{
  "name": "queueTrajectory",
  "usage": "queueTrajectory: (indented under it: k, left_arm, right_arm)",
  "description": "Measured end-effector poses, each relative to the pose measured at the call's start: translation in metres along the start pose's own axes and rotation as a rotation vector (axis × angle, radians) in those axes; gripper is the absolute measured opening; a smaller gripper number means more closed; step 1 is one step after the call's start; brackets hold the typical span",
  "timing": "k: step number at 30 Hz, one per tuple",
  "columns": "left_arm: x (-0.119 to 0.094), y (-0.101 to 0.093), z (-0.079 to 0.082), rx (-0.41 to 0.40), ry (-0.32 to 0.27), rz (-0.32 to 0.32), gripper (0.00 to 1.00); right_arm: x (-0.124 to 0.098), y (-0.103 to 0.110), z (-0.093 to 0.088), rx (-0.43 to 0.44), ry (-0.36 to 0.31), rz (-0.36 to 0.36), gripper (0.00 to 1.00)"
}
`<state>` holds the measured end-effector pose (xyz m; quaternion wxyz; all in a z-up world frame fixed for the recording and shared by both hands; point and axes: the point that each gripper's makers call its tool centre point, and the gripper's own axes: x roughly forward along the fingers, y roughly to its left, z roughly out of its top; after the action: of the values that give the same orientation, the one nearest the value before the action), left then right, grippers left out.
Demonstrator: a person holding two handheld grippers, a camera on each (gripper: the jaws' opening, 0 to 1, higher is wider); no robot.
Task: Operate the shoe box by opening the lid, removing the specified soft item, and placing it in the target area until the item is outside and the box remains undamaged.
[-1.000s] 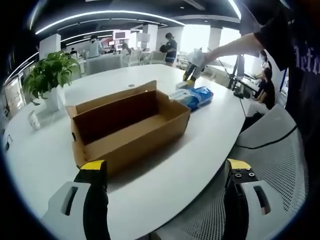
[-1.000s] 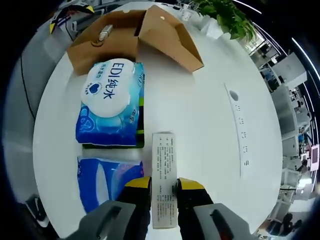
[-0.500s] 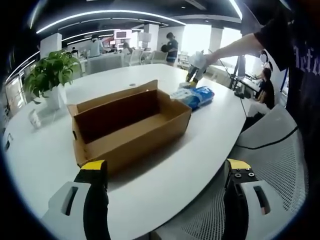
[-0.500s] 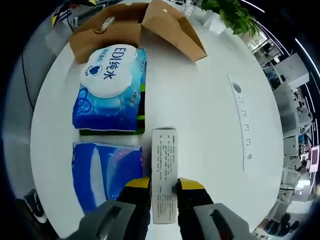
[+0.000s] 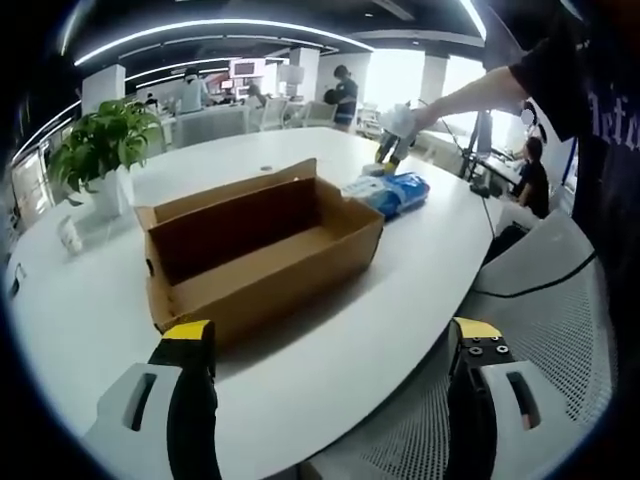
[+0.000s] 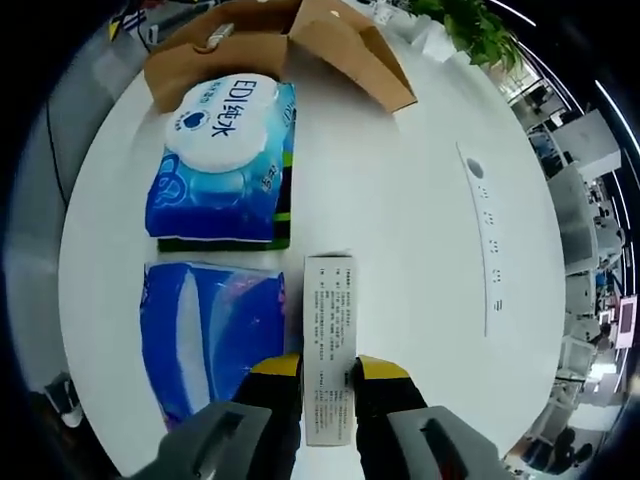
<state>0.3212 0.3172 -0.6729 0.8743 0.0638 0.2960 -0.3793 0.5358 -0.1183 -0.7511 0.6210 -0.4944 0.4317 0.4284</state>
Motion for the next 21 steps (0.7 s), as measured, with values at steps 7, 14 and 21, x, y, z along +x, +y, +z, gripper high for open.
queueTrajectory:
  k: [7,14,21]
  left_arm:
    - [0.0,0.0009,0.0004,-0.004,-0.003,0.002,0.96]
    - [0.0009,-0.0008,-0.0008,0.0,0.003,-0.003,0.96]
    - [-0.0009,0.0016,-0.0006,-0.005,-0.001,0.005,0.96]
  right_arm:
    - [-0.0001,0.0015,-0.0018,-0.011,0.005,0.003,0.16]
    - [0.0012,0.0009,-0.0026,-0.031,0.021,-0.002,0.16]
    - [0.0017,0.0006,-0.0033,-0.038,0.031,-0.006,0.21]
